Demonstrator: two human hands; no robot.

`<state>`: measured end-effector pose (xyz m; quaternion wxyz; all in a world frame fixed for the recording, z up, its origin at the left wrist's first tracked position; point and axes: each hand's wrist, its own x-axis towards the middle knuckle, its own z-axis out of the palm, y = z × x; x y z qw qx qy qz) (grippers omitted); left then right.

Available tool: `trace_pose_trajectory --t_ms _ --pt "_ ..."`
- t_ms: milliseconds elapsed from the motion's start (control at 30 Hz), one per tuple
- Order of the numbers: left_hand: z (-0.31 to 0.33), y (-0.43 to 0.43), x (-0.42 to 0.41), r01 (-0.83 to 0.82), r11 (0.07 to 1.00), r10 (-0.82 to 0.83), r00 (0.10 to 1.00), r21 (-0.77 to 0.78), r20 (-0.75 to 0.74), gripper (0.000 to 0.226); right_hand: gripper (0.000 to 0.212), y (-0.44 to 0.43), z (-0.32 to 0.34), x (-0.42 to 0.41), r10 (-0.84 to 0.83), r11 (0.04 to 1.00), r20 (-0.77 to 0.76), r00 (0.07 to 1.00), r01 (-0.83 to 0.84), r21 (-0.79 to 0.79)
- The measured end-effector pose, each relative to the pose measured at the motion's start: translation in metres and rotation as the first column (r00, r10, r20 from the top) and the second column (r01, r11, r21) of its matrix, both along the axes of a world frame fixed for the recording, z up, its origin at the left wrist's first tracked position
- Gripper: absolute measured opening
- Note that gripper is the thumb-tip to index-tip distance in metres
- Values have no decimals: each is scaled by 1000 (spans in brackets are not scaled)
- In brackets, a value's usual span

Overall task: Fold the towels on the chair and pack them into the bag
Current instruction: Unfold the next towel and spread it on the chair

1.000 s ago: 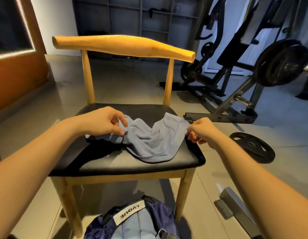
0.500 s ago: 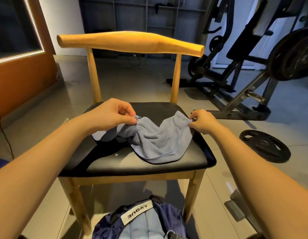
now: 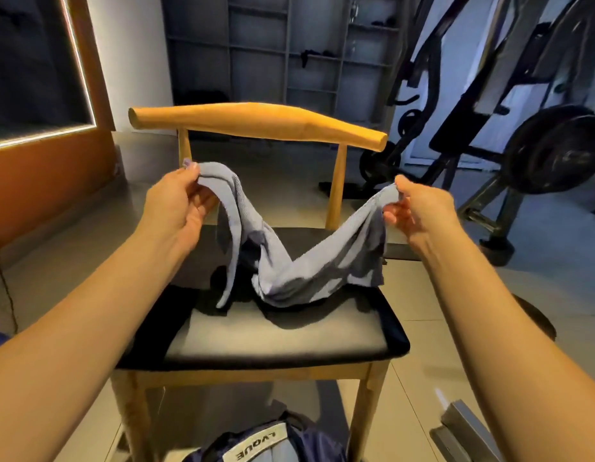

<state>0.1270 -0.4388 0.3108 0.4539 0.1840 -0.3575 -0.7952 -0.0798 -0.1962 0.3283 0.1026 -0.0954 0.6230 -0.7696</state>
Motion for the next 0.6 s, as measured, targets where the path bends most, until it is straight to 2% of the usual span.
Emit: trace_pose_trajectory --t_ms 33,67,100,167,267,367,433,533,600 --pt "5 3 3 -43 999 43 999 -29 -19 13 14 -2 3 4 -50 998 -25 998 50 -25" --pt "8 6 5 -86 991 91 995 -99 42 14 14 -4 4 8 -44 999 -60 997 44 6" --pt "8 10 6 -104 972 141 976 -212 165 16 13 -4 3 13 4 997 -91 996 4 83" --pt "-2 14 5 -29 910 202 902 -413 381 22 14 -4 1 23 172 950 -97 980 -139 279" --pt "-12 22 1 137 840 202 819 -525 537 25 16 -6 0 37 426 826 -112 898 -334 455" --pt "-9 34 1 211 784 214 791 -584 573 26 6 -14 6 52 498 834 -173 850 -414 364" --pt "-4 40 2 234 771 189 804 -593 563 24 11 -20 9 62 528 836 -157 835 -479 267" --pt "4 50 6 246 794 93 855 -557 510 14 20 -24 11 73 633 767 -100 767 -606 211" --pt "8 56 9 256 802 46 874 -540 483 17 23 -23 12 77 681 726 -118 722 -648 230"
